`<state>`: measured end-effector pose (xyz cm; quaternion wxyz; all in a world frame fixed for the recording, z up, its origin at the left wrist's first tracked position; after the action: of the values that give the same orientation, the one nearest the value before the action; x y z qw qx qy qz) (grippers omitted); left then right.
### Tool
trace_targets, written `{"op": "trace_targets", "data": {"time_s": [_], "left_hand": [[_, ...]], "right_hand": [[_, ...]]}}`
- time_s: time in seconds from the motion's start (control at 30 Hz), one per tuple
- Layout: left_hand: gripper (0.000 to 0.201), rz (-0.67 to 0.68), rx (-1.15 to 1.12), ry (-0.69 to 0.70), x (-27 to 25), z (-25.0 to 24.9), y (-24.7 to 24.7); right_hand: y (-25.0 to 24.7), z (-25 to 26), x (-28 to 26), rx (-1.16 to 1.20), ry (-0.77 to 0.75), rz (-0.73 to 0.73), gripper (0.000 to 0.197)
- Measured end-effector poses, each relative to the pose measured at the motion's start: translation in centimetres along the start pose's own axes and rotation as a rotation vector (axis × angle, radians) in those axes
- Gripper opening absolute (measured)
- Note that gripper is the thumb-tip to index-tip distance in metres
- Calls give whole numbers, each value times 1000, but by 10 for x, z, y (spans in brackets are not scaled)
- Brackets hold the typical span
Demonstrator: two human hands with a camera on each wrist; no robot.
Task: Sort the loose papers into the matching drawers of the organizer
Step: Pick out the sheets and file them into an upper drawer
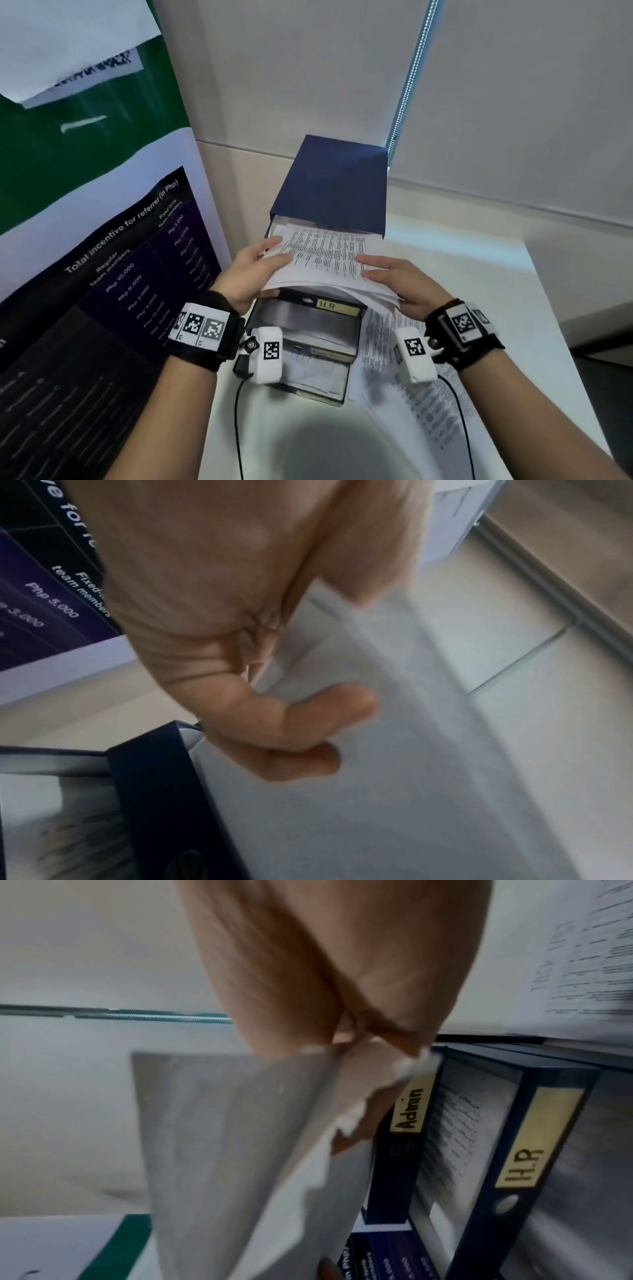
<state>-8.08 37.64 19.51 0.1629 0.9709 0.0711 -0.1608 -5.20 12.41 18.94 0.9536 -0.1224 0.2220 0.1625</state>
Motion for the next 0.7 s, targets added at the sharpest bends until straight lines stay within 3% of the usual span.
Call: {"op": "trace_targets", "data": {"time_s": [0.17, 0.33, 0.43, 0.53, 0.6, 0.7], "left_hand": [[41, -118, 157, 94, 35, 2, -10], [35, -242, 284, 235, 67, -12, -9], [36, -289, 623, 335, 79, -18, 4], [36, -353, 1014, 591, 77, -20, 28], [33, -243, 1133, 690, 80, -11, 49], [29, -35, 1258, 614, 93, 17, 73]], "right_hand": [[-8, 7, 46, -92, 25, -119, 34], [-12, 10, 47, -44, 41, 50, 29], [-26, 16, 64, -102, -3, -120, 24], [-38, 21, 85, -123, -1, -264, 14], [-36, 21, 98, -196, -5, -245, 2], [-29, 22, 100, -237, -52, -115, 5]]}}
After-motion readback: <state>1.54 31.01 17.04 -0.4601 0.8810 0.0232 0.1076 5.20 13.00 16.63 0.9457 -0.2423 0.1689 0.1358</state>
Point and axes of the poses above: each hand's wrist, its own x-axis towards the middle knuckle, its own y-axis out of the palm, z = x × y, the point moved 7 cm from there along x, towards the middle knuckle, and after that the axes turned 14 degrees about -x, right-handed, at the moved point
